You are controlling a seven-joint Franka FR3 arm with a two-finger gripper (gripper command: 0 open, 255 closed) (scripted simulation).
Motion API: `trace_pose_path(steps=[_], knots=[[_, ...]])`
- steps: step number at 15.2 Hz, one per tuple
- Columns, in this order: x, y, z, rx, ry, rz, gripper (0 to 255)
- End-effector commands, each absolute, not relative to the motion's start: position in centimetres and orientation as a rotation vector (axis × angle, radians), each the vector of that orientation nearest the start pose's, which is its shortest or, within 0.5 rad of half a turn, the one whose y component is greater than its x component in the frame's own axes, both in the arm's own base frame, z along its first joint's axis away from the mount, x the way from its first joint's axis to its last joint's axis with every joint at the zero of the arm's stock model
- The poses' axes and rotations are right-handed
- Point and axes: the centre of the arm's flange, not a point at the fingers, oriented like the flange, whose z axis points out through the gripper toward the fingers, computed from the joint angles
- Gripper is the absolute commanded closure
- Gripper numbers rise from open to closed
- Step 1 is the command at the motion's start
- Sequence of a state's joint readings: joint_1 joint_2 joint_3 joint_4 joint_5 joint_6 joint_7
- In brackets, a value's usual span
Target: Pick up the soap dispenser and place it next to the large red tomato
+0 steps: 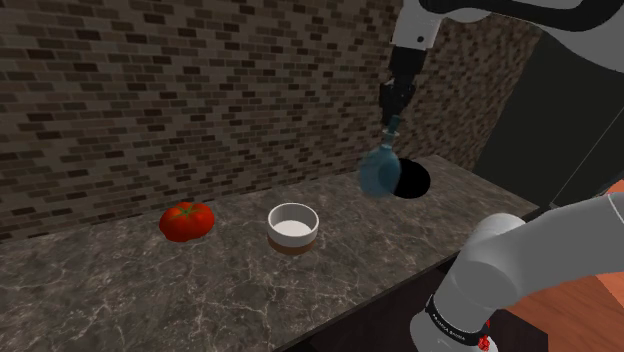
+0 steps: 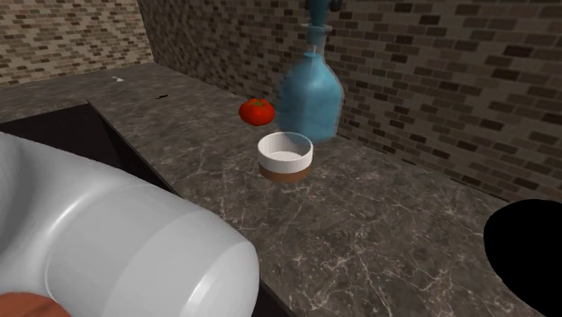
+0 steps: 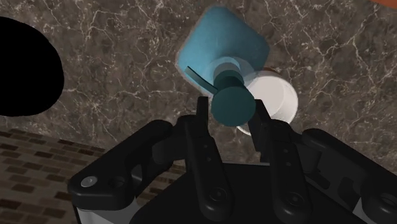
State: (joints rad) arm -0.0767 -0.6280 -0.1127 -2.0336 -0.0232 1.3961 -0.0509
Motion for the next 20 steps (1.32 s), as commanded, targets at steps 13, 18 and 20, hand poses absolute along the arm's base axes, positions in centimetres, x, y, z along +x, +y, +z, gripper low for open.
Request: trace_pose_path(steps=[13,18,20], knots=[[47.5,2.0,63.3,-3.091,0.188,0.010,255],[52.9,5.5,61.9,-3.091,0.188,0.010,255],[55.1,6.9,61.3,-3.091,0.188,0.010,255]])
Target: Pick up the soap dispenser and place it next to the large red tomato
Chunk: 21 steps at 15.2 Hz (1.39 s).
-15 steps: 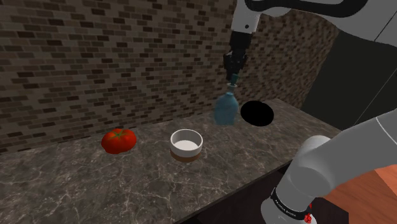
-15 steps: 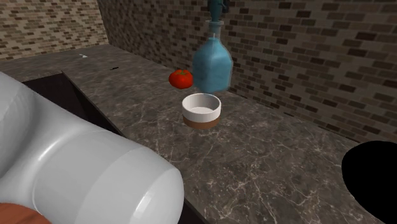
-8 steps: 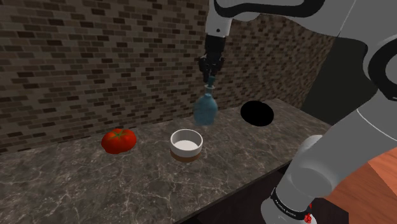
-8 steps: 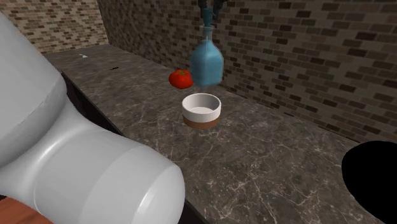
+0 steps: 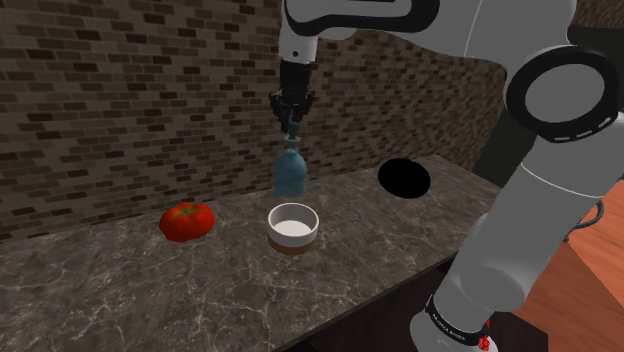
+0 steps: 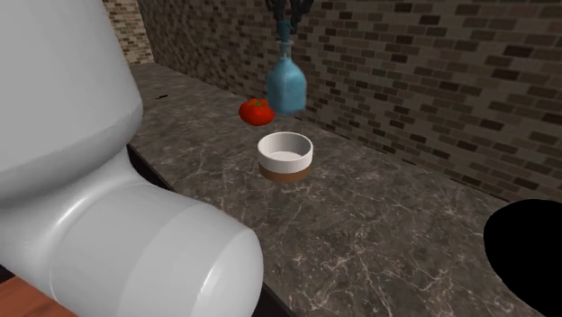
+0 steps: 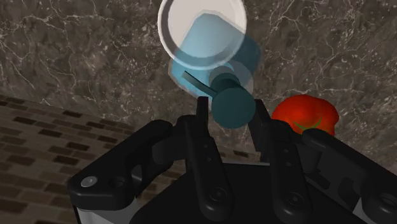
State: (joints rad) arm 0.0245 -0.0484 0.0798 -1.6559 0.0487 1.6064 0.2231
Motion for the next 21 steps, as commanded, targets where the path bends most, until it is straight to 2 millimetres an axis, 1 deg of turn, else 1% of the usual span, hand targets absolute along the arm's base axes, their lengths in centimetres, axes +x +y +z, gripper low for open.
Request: trace_pose_path(steps=[1,10,11,21], knots=[[56.2,7.6,61.0,-3.091,0.188,0.010,255],[65.9,14.0,58.5,-3.091,0.188,0.010,255],[67.6,15.1,58.1,-3.091,0.188,0.010,255],[67.6,15.1,52.8,-3.091,0.188,0.010,255]])
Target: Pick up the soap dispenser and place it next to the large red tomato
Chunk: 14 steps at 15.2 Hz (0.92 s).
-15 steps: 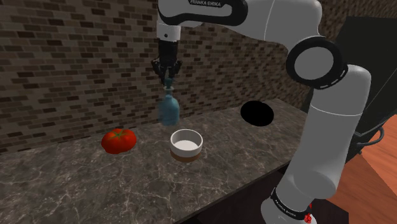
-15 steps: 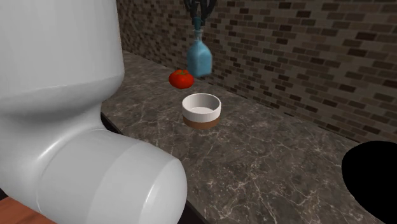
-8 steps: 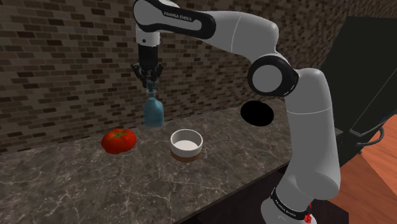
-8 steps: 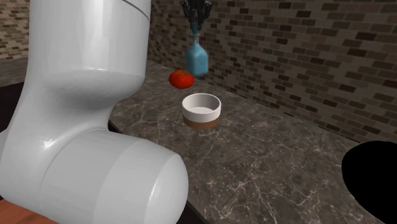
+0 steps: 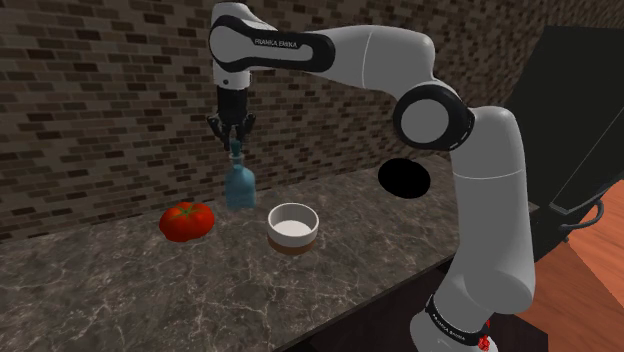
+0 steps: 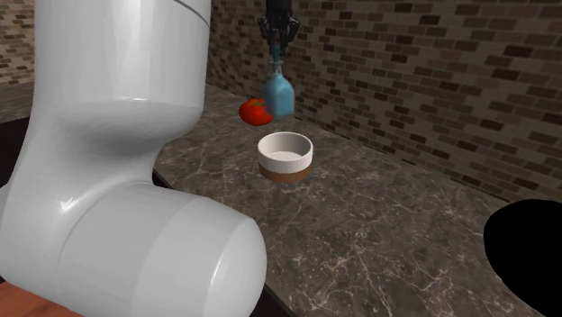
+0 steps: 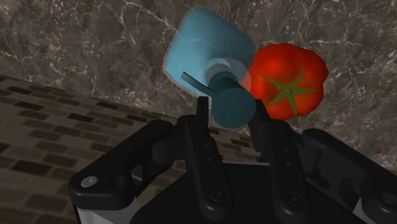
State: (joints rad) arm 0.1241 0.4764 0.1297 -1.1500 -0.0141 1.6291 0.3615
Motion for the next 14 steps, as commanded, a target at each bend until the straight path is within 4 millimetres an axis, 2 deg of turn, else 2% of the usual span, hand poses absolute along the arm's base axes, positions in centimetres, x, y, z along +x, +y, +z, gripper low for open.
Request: trace_pose_path(steps=[1,14], knots=[[67.6,15.1,52.3,-3.091,0.188,0.010,255],[67.6,15.1,45.4,-3.091,0.188,0.010,255]])
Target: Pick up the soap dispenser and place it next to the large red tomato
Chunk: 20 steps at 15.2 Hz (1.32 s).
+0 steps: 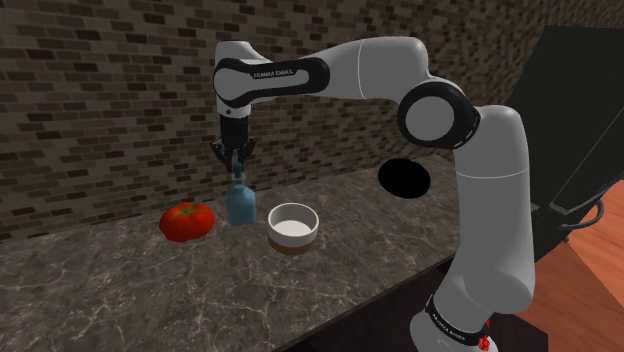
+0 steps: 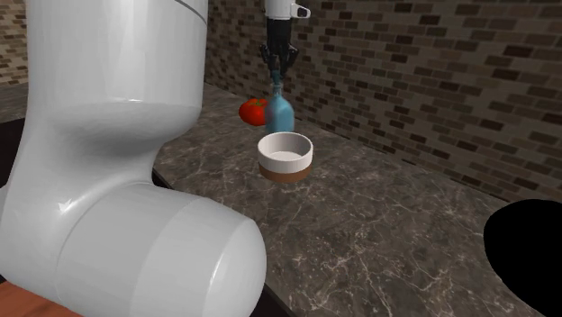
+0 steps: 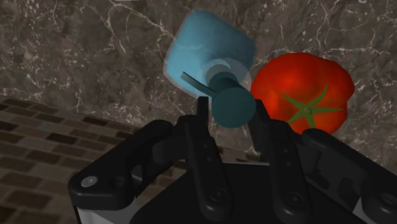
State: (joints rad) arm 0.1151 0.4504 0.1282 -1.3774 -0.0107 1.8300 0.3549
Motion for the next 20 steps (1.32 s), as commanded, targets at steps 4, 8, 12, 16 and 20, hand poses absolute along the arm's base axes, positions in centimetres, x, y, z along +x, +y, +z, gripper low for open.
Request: trace_pose_path(steps=[4,8,12,16,20], knots=[[67.6,15.1,43.3,-3.091,0.188,0.010,255],[67.6,15.1,42.3,-3.091,0.188,0.010,255],[67.6,15.1,42.3,-3.091,0.188,0.010,255],[67.6,15.2,42.4,-3.090,0.188,0.010,0],[67.6,15.1,42.3,-3.091,0.188,0.010,0]])
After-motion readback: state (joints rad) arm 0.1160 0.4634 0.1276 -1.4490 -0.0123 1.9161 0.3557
